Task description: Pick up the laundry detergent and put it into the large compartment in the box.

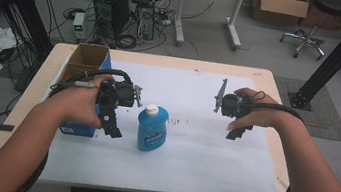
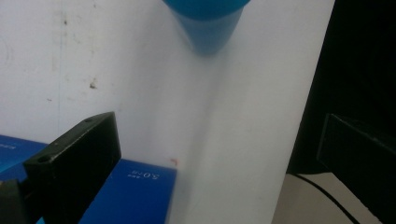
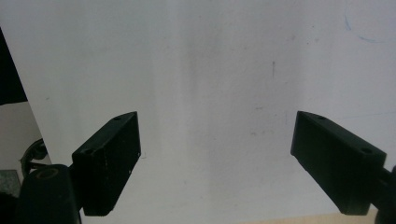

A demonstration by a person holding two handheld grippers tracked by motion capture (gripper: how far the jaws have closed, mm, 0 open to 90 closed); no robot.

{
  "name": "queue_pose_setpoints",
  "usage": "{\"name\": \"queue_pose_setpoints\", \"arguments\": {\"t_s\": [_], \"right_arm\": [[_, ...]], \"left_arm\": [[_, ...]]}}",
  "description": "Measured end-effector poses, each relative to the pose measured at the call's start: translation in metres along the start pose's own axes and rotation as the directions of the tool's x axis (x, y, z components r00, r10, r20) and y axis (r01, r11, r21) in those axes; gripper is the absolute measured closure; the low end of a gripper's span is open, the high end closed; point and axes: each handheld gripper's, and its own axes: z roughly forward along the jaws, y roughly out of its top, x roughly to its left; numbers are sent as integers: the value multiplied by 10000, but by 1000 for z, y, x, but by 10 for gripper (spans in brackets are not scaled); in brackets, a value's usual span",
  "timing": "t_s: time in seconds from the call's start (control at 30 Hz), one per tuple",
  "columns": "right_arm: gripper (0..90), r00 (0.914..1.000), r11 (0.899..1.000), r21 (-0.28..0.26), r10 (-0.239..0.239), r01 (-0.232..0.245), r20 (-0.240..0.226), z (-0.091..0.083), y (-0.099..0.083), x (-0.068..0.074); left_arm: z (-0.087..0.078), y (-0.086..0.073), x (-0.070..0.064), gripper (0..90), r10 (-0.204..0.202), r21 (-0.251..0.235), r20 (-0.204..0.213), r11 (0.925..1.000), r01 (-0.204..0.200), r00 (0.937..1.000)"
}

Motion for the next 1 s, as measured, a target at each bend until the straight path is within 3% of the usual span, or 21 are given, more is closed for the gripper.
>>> {"name": "queue_pose_setpoints", "arguments": {"t_s": [0.77, 1.0], "right_arm": [[161, 9990, 9989, -177, -427, 430, 157, 1, -1, 5], [161, 9990, 9989, -237, -399, 403, 182, 1, -1, 6]], "left_arm": [[-27, 35, -12, 0, -613, -107, -77, 9981, 612, 9981], [-30, 49, -9, 0, -1114, 62, 68, 9938, 1114, 9938]]}}
